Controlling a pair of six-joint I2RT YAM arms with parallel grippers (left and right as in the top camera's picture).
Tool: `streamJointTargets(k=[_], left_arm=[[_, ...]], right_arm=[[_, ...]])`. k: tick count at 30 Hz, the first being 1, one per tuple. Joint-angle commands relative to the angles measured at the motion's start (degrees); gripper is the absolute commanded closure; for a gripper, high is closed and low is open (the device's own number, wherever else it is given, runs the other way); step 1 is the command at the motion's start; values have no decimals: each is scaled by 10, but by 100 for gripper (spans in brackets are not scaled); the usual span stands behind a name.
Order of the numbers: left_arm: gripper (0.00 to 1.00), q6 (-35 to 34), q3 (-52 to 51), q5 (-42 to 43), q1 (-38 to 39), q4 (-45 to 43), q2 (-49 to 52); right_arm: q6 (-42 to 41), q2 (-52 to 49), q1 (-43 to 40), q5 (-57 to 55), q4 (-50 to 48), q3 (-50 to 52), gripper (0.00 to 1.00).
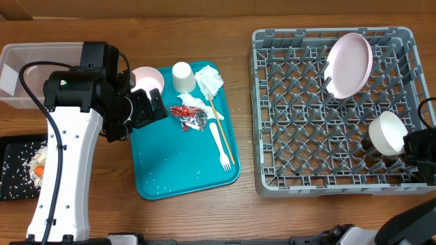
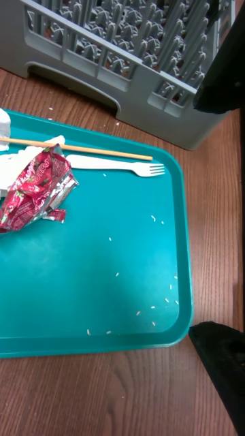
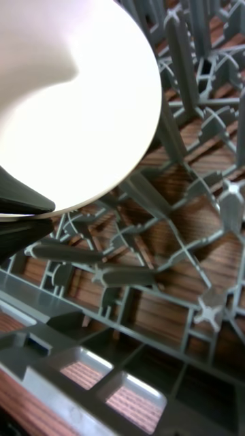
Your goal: Sort waste into correct bins and load items into the dishwasher rack
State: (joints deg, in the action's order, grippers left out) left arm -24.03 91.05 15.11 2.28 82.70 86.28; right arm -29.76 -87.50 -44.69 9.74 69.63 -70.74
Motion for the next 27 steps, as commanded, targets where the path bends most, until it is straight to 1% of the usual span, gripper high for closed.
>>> streamJointTargets(k=[1,4,9,13,21,27], left_arm=[[0,-9,-3,-5,4,0,3],[0,-9,-3,-5,4,0,3],[0,-9,-3,-5,4,-1,3],[0,-9,-3,-5,4,-3,3],[0,-9,-3,-5,4,-2,3],[0,-9,-3,-5,4,-1,3]], right_arm=[[2,4,0,-7,4,-5,96],[0,14,0,-18,17,-17,96],[-2,87,2,-37,27,-35,96],[-2,138,18,-51,27,-35,96],[-3,198,98,-115,24,-37,96],[-41,204,197,-224,28,-37,96]])
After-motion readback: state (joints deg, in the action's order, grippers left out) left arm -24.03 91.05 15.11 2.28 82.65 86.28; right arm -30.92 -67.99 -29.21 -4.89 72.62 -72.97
